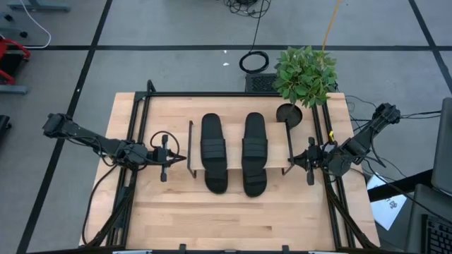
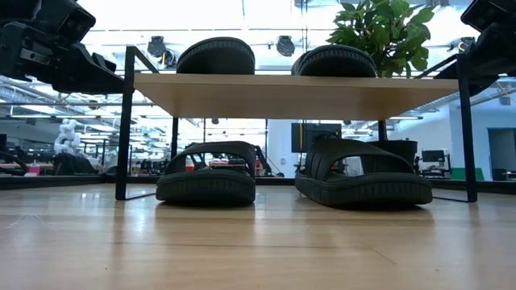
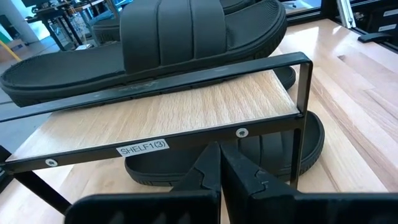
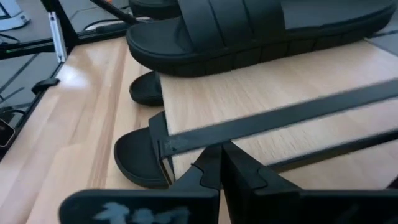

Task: Pick and place slides into the shelf
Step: Adjust the shelf

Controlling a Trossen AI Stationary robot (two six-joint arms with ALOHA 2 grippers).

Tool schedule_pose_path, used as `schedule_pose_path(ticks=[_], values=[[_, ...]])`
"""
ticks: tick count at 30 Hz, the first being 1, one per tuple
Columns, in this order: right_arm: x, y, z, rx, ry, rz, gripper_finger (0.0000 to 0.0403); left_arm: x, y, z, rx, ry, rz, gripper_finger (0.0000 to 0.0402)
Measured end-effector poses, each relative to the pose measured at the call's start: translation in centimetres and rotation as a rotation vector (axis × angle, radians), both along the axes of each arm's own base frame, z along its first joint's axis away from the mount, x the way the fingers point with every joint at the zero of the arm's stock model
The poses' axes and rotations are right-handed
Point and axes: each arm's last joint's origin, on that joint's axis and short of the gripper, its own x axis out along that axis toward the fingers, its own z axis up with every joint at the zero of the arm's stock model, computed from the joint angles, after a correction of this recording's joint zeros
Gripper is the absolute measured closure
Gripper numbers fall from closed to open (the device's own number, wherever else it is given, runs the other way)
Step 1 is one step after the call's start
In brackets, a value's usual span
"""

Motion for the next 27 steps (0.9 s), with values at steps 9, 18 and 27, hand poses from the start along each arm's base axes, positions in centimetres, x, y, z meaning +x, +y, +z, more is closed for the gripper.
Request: schedule_pose_path(ticks=[9,18,27], values=[[0.04,0.04,0.10,-0.005,-0.007,0.006,0.0403,0.00,-0.07,-0.01,-0.014,0.002,-0.021,0.0399],[-0.01,-0.07,0.04,-0.017,-0.008,-0.017,0.0403,0.00,-0.05,-0.01,-0.008,0.002,-0.017,0.0400],[-0.26,-0.34,-0.33,-0.006,0.025,-0.056,0.0403,0.00,-0.04,-0.01,0.003,0.002,-0.017,0.0400]])
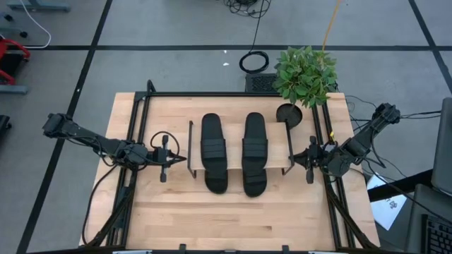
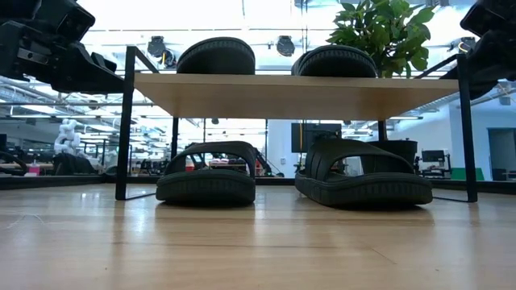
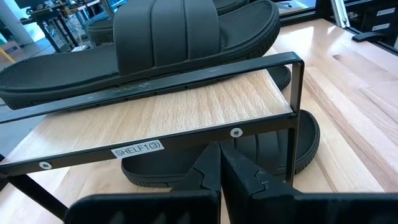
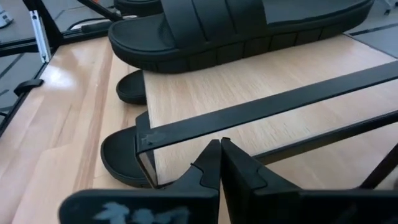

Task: Pick and place slides into the shelf
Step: Adjust the shelf

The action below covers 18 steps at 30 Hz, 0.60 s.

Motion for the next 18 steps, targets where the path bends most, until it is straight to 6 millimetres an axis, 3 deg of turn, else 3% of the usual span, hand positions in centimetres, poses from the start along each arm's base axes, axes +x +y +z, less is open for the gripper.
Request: schedule_pose_path(ticks=[18], values=[[-0.34,-0.61,0.39,-0.046,-0.068,-0.097,0.0403,0.00,0.00,0.01,0.025,0.000,-0.007,0.0394]])
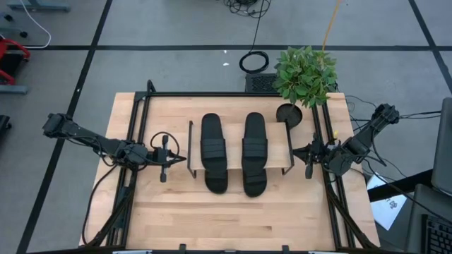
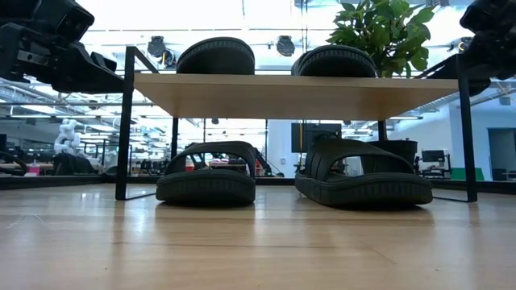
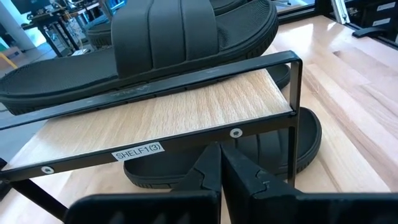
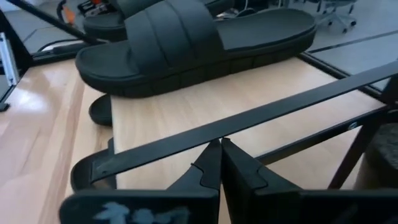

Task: Pick and place slides into the shelf
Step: Adjust the shelf

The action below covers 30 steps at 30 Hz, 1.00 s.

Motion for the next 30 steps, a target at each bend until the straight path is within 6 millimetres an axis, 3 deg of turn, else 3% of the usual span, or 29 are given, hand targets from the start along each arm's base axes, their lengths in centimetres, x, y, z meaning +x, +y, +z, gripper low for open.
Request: schedule_pose_path(ticks=[18,30], values=[[-0.9,-0.8,0.4,-0.055,-0.024,0.020,0.0403,0.0,0.2,0.0,0.044,0.003,0.042,0.0396],[-1.1,-1.0,2.6,-0.153,-0.173,0.088,0.0403,0.0,0.2,0.2,0.093,-0.023,0.064,0.0398]])
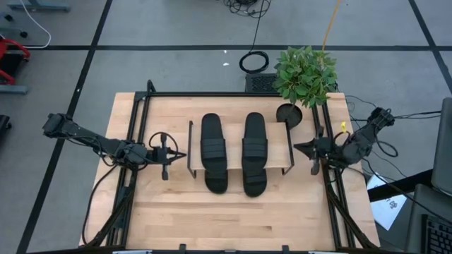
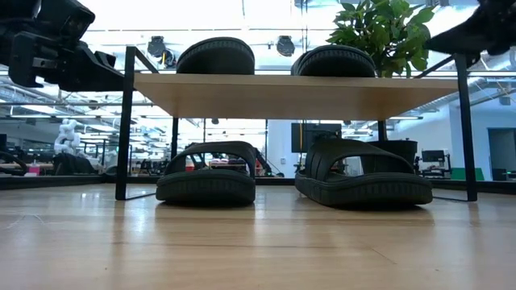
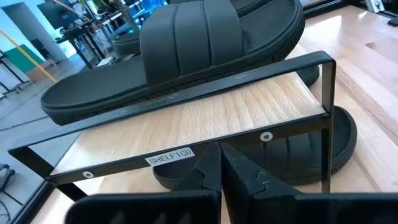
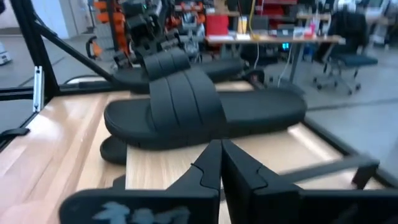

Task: Pick and place slides into the shelf
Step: Adjust the shelf, then return to Home Position

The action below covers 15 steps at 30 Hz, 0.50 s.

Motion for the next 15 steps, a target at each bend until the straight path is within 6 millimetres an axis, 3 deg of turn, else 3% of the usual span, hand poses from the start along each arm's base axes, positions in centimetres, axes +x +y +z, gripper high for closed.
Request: schedule_pose_path(ticks=[15], values=[[-0.4,-0.1,2.2,-0.213,-0.132,0.124,0.0403,-0.2,0.2,-0.5,0.039,0.054,0.047,0.0396]])
